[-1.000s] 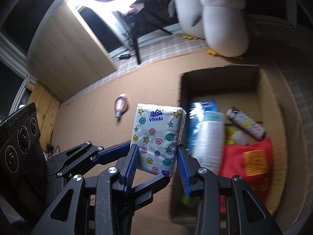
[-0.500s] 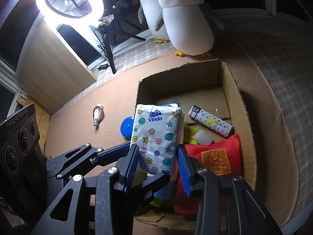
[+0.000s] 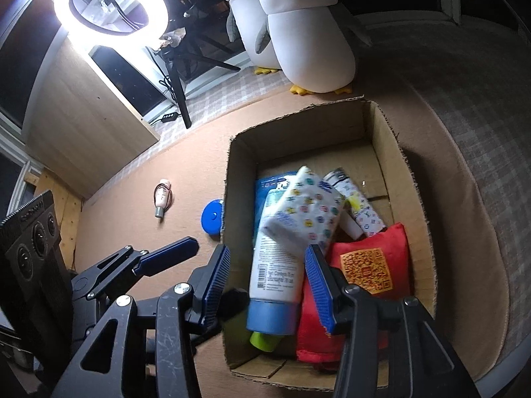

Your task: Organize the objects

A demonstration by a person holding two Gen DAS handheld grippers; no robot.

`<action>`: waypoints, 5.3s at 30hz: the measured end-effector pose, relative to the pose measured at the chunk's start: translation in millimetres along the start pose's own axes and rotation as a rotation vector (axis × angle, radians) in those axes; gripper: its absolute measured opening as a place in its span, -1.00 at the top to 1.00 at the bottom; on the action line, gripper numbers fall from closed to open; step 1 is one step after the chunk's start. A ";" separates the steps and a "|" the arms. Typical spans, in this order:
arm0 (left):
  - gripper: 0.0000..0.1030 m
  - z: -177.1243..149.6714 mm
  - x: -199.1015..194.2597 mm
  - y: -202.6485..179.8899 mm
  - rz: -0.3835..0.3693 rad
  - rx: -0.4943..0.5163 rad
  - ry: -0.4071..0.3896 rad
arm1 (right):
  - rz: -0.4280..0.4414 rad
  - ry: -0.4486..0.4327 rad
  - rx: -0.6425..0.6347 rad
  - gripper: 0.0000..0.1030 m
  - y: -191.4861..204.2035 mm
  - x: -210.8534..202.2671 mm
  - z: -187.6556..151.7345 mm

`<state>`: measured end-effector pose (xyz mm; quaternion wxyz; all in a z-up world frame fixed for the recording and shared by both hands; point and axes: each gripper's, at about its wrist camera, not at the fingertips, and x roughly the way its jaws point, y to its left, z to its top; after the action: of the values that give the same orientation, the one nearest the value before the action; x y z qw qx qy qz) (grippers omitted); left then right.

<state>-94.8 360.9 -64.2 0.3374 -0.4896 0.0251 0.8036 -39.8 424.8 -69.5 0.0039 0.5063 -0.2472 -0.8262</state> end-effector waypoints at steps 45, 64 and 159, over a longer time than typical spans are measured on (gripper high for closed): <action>0.69 -30.0 6.4 230.4 0.301 -0.358 0.044 | 0.061 0.075 -0.090 0.15 60.0 29.6 -25.0; 0.69 -115.2 -49.7 221.4 0.319 -0.346 0.057 | 0.087 0.101 -0.184 0.14 112.1 62.7 -16.2; 0.57 -135.4 -81.5 272.2 0.340 -0.354 0.068 | -0.190 0.157 -0.532 0.76 212.6 166.1 -70.9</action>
<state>-121.0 58.6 -147.9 0.1054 -0.5566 -0.0228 0.8237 -113.1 166.9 -146.4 0.0784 0.5708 0.0278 -0.8168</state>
